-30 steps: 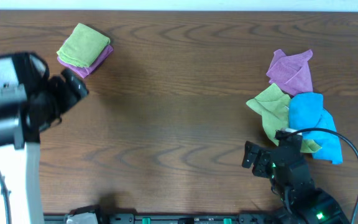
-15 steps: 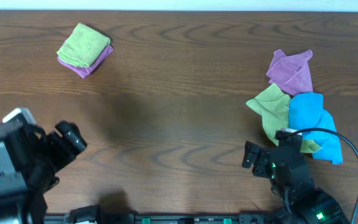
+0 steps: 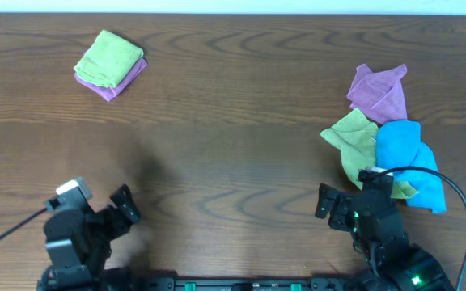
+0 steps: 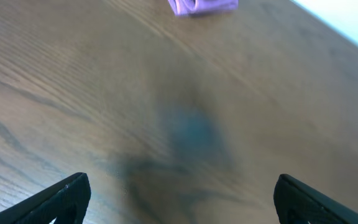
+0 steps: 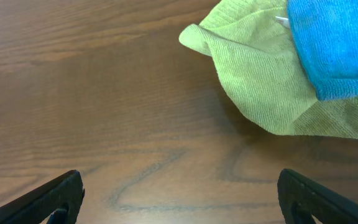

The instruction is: Fold the cloth

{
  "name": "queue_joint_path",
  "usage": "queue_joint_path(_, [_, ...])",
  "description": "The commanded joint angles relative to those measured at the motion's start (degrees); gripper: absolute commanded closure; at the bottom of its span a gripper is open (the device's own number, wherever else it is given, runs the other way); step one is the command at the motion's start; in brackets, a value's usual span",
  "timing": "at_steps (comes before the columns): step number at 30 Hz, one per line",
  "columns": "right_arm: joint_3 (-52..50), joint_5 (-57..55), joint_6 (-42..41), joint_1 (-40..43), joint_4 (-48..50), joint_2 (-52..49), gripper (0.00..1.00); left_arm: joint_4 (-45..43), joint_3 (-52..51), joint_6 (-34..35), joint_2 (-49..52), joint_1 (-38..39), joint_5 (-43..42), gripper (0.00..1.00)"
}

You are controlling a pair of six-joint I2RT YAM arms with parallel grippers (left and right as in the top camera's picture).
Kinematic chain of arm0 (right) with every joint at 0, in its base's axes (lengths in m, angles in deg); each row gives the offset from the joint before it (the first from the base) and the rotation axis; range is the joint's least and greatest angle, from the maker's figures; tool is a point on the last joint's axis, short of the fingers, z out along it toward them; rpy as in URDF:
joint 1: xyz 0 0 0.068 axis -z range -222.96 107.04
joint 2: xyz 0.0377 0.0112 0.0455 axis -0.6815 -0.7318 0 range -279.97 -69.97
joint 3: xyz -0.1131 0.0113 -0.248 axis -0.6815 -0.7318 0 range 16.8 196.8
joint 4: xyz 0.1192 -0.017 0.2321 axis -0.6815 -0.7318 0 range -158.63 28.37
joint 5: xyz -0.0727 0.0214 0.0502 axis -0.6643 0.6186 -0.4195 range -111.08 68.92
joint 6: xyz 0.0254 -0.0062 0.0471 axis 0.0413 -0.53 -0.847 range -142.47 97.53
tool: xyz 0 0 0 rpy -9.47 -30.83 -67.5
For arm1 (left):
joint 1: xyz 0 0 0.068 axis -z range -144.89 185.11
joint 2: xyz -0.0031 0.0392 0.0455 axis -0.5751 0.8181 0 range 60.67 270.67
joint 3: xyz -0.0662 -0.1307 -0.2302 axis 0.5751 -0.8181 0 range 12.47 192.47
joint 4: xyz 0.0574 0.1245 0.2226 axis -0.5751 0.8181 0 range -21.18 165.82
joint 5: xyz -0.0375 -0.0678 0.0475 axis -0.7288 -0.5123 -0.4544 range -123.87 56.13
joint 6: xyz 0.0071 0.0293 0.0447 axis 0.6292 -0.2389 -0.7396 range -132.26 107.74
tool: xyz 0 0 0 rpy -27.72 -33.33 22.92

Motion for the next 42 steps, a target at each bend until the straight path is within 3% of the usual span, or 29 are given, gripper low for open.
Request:
queue_joint_path(1, [0.1,-0.9,-1.0,0.4,-0.1,0.3,0.01,-0.4,-3.8,-7.2,-4.9,1.0,-0.7,0.05])
queue_joint_path(9, [0.1,-0.9,-1.0,0.4,-0.1,0.3,0.01,-0.2,-9.3,-17.9,-10.4,4.0,-1.1,0.05])
queue_joint_path(21, [0.1,-0.9,-1.0,0.4,-0.1,0.3,0.01,0.6,-13.6,-26.9,-12.1,7.6,-1.0,0.05])
queue_joint_path(42, [0.1,-0.9,-1.0,0.4,-0.1,0.3,0.01,3.6,-15.0,-26.9,-12.0,8.0,-1.1,0.05])
